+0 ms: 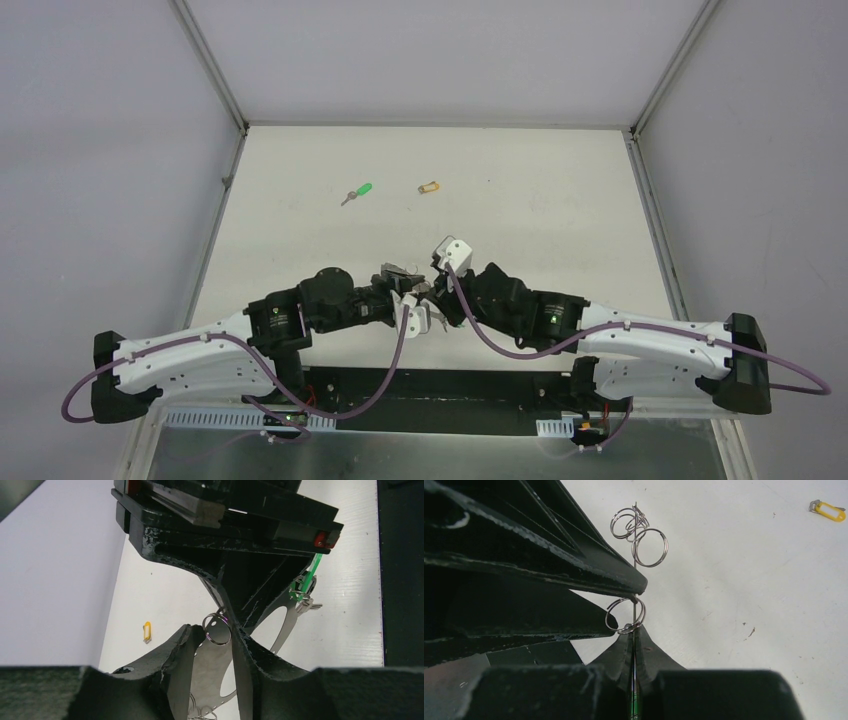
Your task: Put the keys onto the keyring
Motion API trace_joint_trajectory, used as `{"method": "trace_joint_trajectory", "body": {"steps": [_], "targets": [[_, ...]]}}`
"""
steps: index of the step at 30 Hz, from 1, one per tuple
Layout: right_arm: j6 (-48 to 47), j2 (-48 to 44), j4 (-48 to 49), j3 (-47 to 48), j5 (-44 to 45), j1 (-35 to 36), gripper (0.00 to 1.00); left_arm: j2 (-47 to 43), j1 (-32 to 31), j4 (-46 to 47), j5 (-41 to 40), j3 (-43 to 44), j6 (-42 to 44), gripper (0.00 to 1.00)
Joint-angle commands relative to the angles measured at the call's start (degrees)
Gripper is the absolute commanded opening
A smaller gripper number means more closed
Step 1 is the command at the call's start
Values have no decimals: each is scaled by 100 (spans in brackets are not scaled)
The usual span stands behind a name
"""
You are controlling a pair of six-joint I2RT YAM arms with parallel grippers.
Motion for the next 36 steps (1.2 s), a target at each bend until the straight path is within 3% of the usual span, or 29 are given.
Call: {"method": "trace_joint_trajectory", "body": {"steps": [1, 8, 11, 18, 26, 36], "targets": [[80, -1, 291, 360, -52, -7, 0, -10, -93, 311, -358, -30, 103, 29], [69, 44, 282, 371, -70, -3, 0, -191, -111, 189, -208, -53, 65, 12], [66, 57, 282, 377, -72, -8, 0, -229, -109, 73, -186, -3, 10, 0], [60, 65, 280, 390, -69, -5, 0, -386, -111, -230, -402, 142, -408, 0], [45, 62, 239, 393, -54, -9, 0, -399, -107, -977, -804, 676, -1816, 0], [-20, 59, 162, 454, -93, -5, 0, 274, -106, -2102, -1353, 1695, -3372, 0]]}}
